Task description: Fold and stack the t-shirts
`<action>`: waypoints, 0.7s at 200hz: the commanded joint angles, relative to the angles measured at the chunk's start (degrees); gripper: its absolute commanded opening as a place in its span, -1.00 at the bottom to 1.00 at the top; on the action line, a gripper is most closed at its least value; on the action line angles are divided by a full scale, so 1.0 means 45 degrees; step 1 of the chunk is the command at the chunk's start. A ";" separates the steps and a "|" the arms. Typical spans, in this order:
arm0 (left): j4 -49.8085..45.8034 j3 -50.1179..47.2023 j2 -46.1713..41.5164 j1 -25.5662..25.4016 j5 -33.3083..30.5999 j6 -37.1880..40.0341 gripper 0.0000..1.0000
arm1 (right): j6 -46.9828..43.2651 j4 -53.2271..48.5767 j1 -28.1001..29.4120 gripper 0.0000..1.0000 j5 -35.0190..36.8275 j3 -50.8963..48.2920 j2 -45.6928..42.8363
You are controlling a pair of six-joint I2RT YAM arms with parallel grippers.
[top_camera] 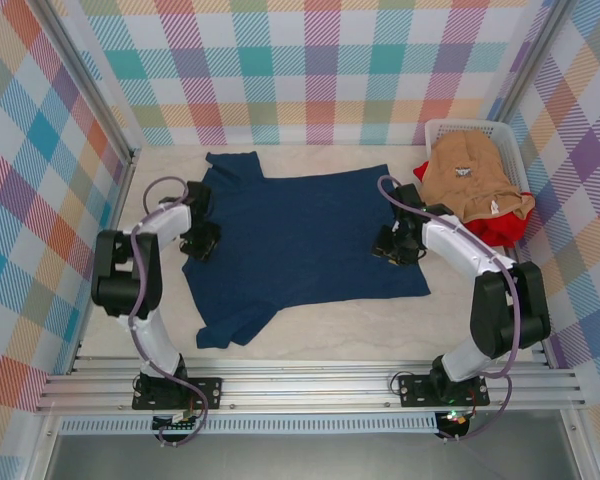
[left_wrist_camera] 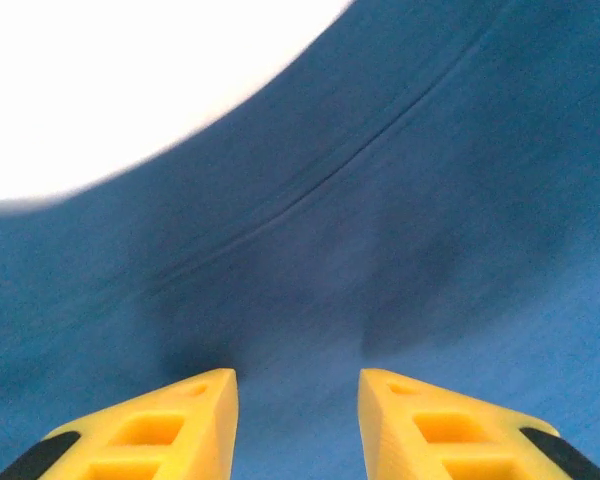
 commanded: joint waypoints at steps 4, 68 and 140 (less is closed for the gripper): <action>-0.0740 0.0638 0.0838 0.0663 -0.0308 0.0728 -0.31 | -0.0173 0.0409 0.0031 -0.15 -0.0879 0.0048 0.0233; -0.1859 0.3593 0.3753 0.3359 -0.1282 0.2286 -0.34 | 0.0053 0.0436 0.0061 -0.13 -0.1664 0.0498 0.1535; -0.3724 0.7130 0.4535 0.3502 -0.2796 0.3295 -0.19 | 0.0262 0.0258 0.0949 -0.12 -0.1487 0.2751 0.3722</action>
